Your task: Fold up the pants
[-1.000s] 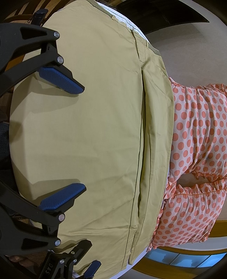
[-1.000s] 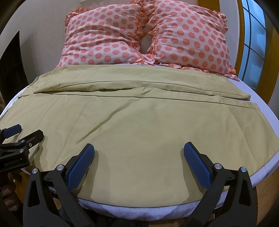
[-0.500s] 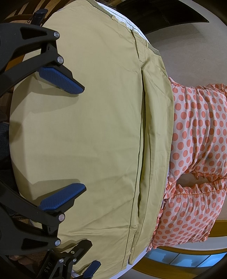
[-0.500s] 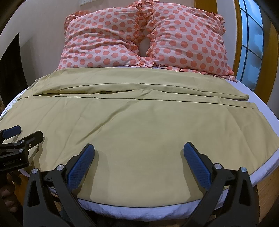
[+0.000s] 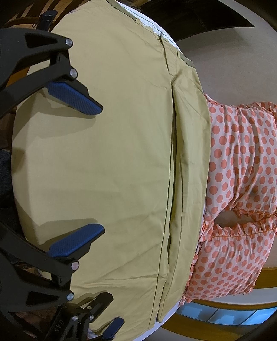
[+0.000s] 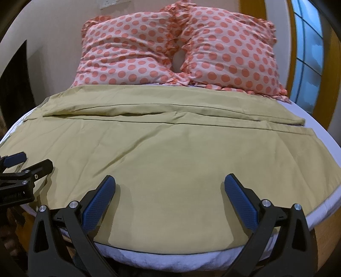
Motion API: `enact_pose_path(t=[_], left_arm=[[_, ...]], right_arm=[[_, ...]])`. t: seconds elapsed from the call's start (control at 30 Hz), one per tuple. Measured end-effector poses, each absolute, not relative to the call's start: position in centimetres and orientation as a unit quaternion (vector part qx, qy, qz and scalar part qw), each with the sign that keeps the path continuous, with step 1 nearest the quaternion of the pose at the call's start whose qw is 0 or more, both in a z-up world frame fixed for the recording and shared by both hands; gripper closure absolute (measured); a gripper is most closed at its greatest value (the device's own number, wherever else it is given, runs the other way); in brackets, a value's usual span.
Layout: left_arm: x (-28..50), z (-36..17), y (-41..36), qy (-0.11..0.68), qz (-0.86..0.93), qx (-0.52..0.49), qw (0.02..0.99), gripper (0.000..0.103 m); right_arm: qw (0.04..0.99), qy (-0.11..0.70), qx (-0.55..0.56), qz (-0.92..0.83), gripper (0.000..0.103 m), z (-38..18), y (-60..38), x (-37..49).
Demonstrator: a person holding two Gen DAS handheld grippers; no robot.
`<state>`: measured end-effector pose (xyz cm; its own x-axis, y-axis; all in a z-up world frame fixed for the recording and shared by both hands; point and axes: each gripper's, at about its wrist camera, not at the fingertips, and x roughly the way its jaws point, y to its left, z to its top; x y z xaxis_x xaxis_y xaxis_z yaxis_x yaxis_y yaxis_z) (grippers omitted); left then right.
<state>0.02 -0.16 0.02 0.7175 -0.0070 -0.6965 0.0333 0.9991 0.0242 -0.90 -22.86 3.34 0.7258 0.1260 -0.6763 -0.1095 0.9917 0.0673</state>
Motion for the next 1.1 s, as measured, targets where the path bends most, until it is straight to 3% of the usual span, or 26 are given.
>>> enact_pose_path(t=[0.27, 0.3, 0.33, 0.37, 0.43, 0.53, 0.77, 0.83, 0.93, 0.97, 1.1], left_arm=[[0.9, 2.7, 1.8, 0.362, -0.012, 0.003, 0.932, 0.002], [1.0, 3.0, 2.0, 0.359, -0.013, -0.001, 0.933, 0.002], [1.3, 3.4, 2.2, 0.356, -0.015, -0.005, 0.934, 0.002], [1.8, 3.7, 2.4, 0.353, -0.018, -0.009, 0.935, 0.002], [2.5, 4.1, 2.7, 0.352, -0.02, -0.01, 0.936, 0.002], [3.6, 4.3, 2.8, 0.351, -0.021, -0.003, 0.936, 0.002], [5.3, 4.7, 3.7, 0.342, -0.021, -0.004, 0.939, 0.002], [5.9, 4.6, 3.8, 0.342, -0.023, -0.008, 0.939, 0.002], [6.2, 4.4, 3.9, 0.342, -0.025, -0.015, 0.939, 0.002], [6.3, 4.2, 3.9, 0.343, -0.026, -0.018, 0.939, 0.002], [6.4, 3.9, 4.2, 0.347, -0.029, -0.04, 0.936, 0.002]], right_arm=[[0.921, 0.378, 0.083, -0.049, 0.002, 10.5, -33.5, 9.0], [0.912, 0.387, 0.108, -0.081, 0.005, 10.9, -35.8, 11.8], [0.901, 0.401, 0.128, -0.106, 0.017, 10.9, -37.6, 14.2], [0.881, 0.425, 0.154, -0.138, 0.029, 10.3, -39.9, 17.5], [0.848, 0.459, 0.203, -0.172, 0.04, 8.8, -42.8, 22.1], [0.808, 0.486, 0.254, -0.217, 0.044, 6.0, -45.8, 27.5], [0.783, 0.495, 0.225, -0.302, 0.045, 1.7, -47.8, 34.3], [0.792, 0.495, 0.17, -0.314, 0.048, 0.9, -46.9, 34.5], [0.818, 0.477, 0.164, -0.275, 0.068, 0.6, -46.8, 33.1], [0.825, 0.471, 0.168, -0.264, 0.085, 0.5, -46.9, 32.4], [0.848, 0.427, 0.239, -0.206, 0.097, -0.4, -49.2, 29.5]])
